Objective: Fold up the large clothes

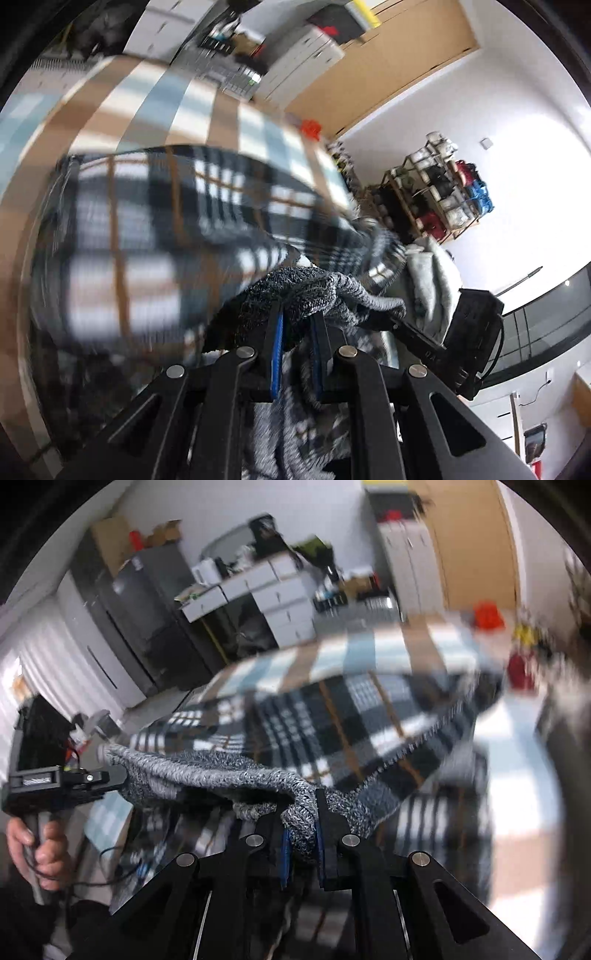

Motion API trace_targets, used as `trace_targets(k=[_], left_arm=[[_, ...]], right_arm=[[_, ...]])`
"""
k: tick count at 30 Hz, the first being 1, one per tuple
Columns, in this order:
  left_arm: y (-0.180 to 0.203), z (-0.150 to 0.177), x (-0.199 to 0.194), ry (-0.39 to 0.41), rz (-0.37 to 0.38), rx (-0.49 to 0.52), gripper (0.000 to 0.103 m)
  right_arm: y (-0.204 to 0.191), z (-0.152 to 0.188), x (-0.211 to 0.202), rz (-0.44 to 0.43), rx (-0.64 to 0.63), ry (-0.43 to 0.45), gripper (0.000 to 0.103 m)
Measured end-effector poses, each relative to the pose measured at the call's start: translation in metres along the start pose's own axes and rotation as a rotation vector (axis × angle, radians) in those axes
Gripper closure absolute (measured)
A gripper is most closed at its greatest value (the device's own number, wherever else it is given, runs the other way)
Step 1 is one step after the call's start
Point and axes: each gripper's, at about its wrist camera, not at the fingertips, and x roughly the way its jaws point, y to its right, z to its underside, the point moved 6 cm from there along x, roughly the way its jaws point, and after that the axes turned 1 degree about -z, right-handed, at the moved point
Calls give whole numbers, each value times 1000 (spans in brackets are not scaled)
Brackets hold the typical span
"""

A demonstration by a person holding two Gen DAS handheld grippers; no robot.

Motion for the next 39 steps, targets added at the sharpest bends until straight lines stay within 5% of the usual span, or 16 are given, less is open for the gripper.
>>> trace_targets(k=[6, 11, 14, 16, 22, 26, 29, 33, 37, 39], left_arm=[[-10, 1, 1, 10, -86, 6, 92], [-22, 18, 0, -61, -134, -15, 86], [-27, 24, -11, -65, -193, 18, 86], [-28, 28, -21, -63, -203, 28, 86], [-12, 19, -47, -12, -211, 109, 84], [2, 8, -29, -7, -153, 148, 40], [-22, -7, -19, 3, -201, 107, 40], [-61, -12, 6, -91, -236, 28, 41], [-97, -2, 7, -126, -208, -40, 44], [-103, 2, 4, -130, -205, -19, 51]], right_arm=[[-25, 41, 21, 35, -124, -96, 91], [-39, 52, 24, 46, -223, -198, 86], [-45, 56, 18, 8, -263, -275, 66], [-49, 60, 9, -29, -280, -302, 23], [-55, 19, -38, -86, -265, -182, 14], [-59, -31, -27, -14, -249, -71, 4], [-57, -64, 2, 27, -235, -43, 4], [-23, -69, 67, 125, -139, -195, 4], [30, -21, 94, 239, -139, -435, 4], [34, -14, 83, 218, -190, -387, 4]])
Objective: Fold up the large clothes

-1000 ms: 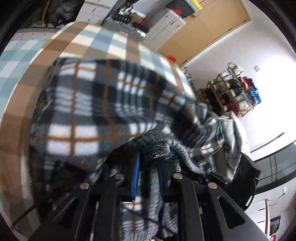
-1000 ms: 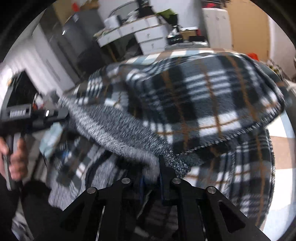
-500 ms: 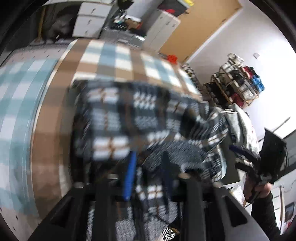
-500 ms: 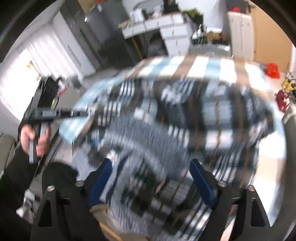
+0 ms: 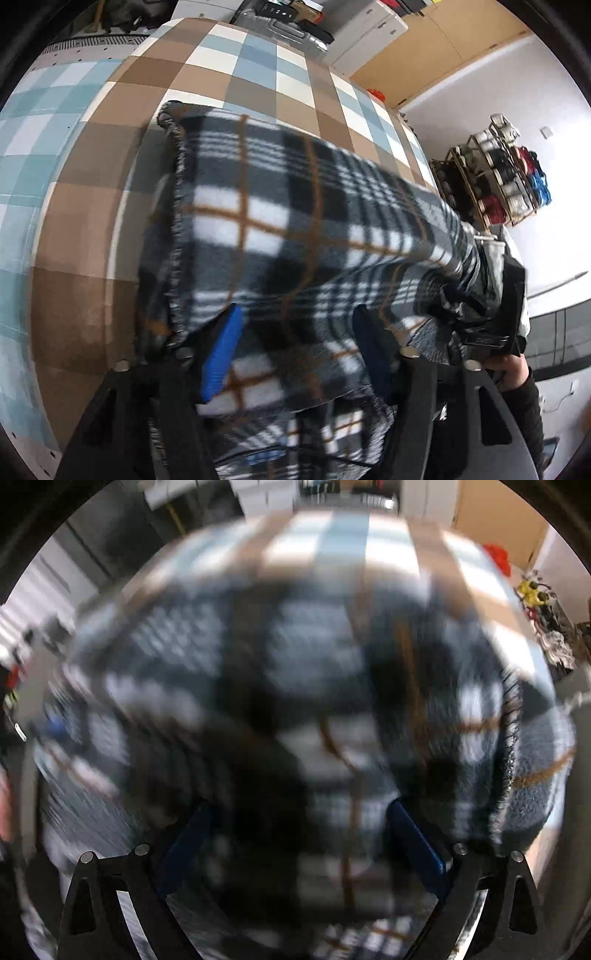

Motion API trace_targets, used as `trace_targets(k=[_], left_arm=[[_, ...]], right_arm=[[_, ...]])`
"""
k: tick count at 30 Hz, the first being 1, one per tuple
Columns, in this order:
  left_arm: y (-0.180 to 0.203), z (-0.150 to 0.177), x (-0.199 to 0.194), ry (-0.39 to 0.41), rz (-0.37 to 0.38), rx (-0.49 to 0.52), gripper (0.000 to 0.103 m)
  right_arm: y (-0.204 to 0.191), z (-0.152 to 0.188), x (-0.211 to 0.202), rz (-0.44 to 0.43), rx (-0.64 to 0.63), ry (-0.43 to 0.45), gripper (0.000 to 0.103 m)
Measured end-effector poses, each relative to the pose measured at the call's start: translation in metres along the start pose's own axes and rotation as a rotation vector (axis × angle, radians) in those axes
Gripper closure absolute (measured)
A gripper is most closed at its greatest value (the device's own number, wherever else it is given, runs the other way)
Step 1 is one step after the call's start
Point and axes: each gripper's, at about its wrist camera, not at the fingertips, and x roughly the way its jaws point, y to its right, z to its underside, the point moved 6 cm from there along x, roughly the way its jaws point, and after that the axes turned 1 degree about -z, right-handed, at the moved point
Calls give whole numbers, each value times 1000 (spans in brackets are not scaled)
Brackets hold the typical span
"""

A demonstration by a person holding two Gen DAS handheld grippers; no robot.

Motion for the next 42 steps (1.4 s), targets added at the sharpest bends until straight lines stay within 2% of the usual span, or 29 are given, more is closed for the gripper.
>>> trace_targets(k=[6, 9, 11, 12, 14, 16, 18, 19, 20, 22, 24, 28, 32, 35, 36, 37, 38, 39, 40, 41, 42], left_arm=[[5, 6, -24, -50, -54, 37, 51], [30, -5, -41, -26, -22, 102, 51], [51, -13, -48, -1, 7, 141, 51], [59, -18, -48, 18, 8, 154, 51], [72, -25, -41, 38, 16, 173, 46], [68, -27, -21, 19, -11, 165, 46], [53, -25, -1, -15, -47, 127, 46], [43, -21, 10, -46, -62, 101, 46], [28, -15, 23, -78, -75, 70, 46], [21, -8, 31, -87, -61, 49, 47], [18, -4, 27, -65, -45, 61, 46], [23, 2, 23, -86, -110, 121, 46], [29, 5, 25, -96, -156, 178, 46], [28, 6, 26, -96, -170, 172, 46], [28, 6, 27, -97, -175, 172, 46], [30, 6, 28, -98, -178, 171, 46], [31, 4, 28, -99, -183, 170, 46], [31, 5, 28, -99, -186, 170, 46], [35, 4, 30, -100, -192, 172, 46], [36, 4, 31, -104, -199, 177, 46], [43, 1, 35, -107, -207, 180, 46]], right_arm=[[13, 4, -35, -108, 107, 1, 4], [2, -19, -76, -193, 86, 119, 4], [-6, -43, -98, -211, 62, 211, 4], [-8, -56, -105, -192, 60, 255, 0], [-7, -71, -100, -166, 58, 265, 0], [-3, -77, -69, -148, 72, 180, 0], [9, -70, -33, -68, 83, 78, 0], [12, -69, -24, -44, 67, 65, 0], [16, -69, -23, -32, 47, 90, 0], [24, -67, -30, -4, 41, 139, 1], [35, -74, -44, -19, 103, 181, 1], [64, -92, -83, 21, 190, 309, 0], [84, -79, -96, -9, 168, 242, 0], [89, -54, -71, 25, 115, 110, 0], [89, -44, -60, 11, 116, 64, 0], [89, -36, -51, -6, 119, 34, 3], [88, -26, -45, -17, 126, 19, 13], [86, -18, -42, -12, 129, 16, 47], [85, -11, -40, -13, 137, 13, 60], [84, -4, -41, -37, 150, 30, 62], [83, 0, -43, -55, 154, 45, 78]])
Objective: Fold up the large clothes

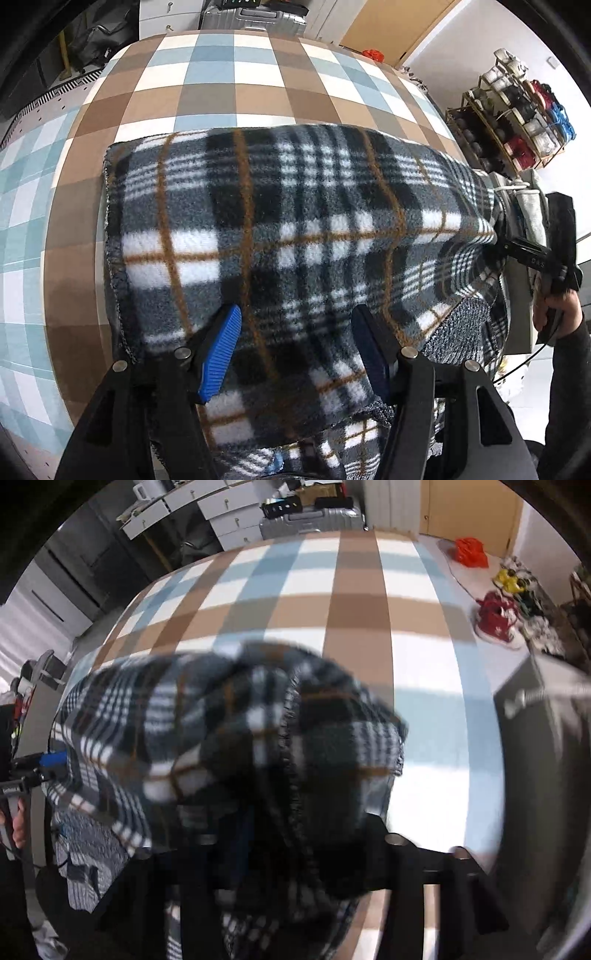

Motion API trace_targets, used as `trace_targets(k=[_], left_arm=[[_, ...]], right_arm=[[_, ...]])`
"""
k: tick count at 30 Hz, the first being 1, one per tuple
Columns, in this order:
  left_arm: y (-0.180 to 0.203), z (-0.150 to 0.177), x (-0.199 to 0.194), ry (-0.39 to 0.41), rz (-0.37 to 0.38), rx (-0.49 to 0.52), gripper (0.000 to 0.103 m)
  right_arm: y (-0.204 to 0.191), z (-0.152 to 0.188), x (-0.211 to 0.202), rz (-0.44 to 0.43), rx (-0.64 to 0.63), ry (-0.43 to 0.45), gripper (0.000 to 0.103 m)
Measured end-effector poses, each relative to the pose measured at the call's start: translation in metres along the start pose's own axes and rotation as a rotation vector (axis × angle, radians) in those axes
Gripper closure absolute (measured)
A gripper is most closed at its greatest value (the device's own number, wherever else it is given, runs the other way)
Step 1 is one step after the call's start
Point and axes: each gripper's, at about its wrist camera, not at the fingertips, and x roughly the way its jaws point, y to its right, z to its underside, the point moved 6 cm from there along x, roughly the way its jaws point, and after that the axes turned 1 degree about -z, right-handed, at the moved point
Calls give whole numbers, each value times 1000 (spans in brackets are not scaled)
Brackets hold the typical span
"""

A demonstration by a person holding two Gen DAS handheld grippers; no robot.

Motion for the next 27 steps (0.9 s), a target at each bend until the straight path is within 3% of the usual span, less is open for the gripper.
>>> trace_targets(k=[3, 9, 13, 15, 18, 21, 23, 24, 25, 27], left_arm=[[9, -7, 5, -10, -19, 4, 46], [16, -11, 8, -14, -39, 9, 46], [16, -10, 8, -14, -35, 9, 46], [13, -10, 8, -15, -31, 4, 46], [12, -9, 8, -16, -33, 5, 46], [12, -8, 8, -16, -40, 18, 46], [13, -7, 7, -18, -40, 22, 46], [12, -7, 7, -19, -39, 22, 46], [12, -7, 7, -21, -38, 21, 46], [11, -7, 7, -22, -33, 17, 46]], right_arm=[[-5, 11, -19, -95, 11, 79, 85], [-21, 28, -72, -354, 87, 207, 87], [-24, 47, -71, -494, 160, 182, 88], [-17, 64, -53, -498, 218, 116, 88], [-10, 89, -23, -428, 228, 23, 87], [-11, 93, -26, -354, 200, 25, 86], [-16, 91, -37, -280, 142, 20, 79], [-18, 89, -42, -253, 111, 20, 65], [-19, 87, -49, -230, 90, 34, 39], [-16, 77, -67, -200, 83, 96, 15]])
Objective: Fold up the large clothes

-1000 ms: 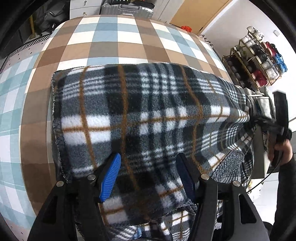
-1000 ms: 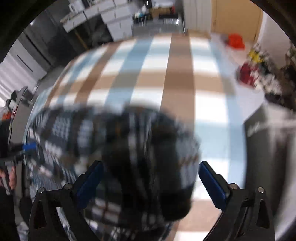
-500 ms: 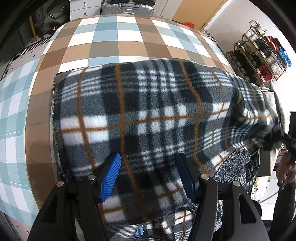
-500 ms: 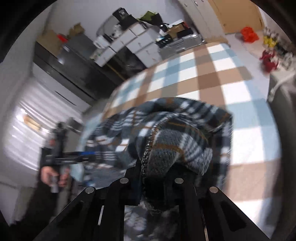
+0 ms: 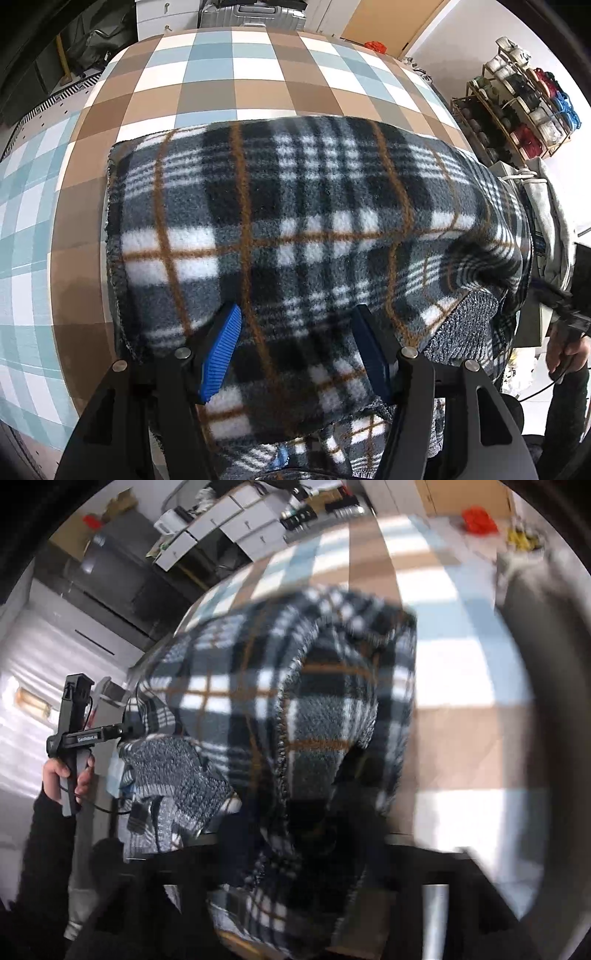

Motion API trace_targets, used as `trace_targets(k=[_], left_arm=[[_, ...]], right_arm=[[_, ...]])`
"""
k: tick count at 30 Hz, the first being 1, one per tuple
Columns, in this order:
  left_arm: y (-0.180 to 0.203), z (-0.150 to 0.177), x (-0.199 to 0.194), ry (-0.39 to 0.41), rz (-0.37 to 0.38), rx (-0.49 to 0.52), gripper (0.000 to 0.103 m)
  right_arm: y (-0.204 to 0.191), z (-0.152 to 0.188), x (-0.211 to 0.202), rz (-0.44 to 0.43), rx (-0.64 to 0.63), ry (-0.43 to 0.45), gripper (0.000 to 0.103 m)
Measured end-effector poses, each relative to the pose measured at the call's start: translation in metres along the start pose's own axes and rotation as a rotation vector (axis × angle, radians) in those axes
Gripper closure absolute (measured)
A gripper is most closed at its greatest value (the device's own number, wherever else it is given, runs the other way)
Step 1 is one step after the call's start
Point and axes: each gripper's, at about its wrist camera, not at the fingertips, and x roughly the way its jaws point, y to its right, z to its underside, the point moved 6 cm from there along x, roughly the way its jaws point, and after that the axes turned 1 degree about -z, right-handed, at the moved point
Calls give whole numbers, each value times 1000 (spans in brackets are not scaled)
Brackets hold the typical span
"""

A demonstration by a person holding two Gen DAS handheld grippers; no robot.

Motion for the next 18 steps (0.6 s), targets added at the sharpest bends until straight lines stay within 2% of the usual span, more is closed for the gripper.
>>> trace_targets(k=[3, 5, 7, 8, 10, 13, 16, 17, 18], left_arm=[[0, 0, 0, -1, 0, 3, 46], [-1, -1, 0, -4, 0, 6, 46], [-3, 0, 0, -6, 7, 7, 46], [-4, 0, 0, -5, 10, 6, 46], [-6, 1, -1, -5, 12, 5, 46], [-11, 3, -2, -5, 7, 18, 46], [-17, 7, -3, -2, 22, 33, 46], [-19, 8, -4, 1, 32, 34, 46], [-19, 9, -5, 1, 39, 35, 46]], right_arm=[[-3, -26, -28, 54, 4, 118, 13], [-21, -43, -36, 11, -10, 175, 12], [-48, -56, -28, -36, -51, 176, 4], [-61, -60, -21, -35, -87, 166, 3], [-92, -61, 7, 35, -186, 134, 4], [-109, -59, 61, 199, -305, 30, 4], [-79, -58, 103, 398, -355, -67, 4], [-69, -60, 110, 448, -376, -78, 4], [-58, -59, 109, 458, -395, -81, 3]])
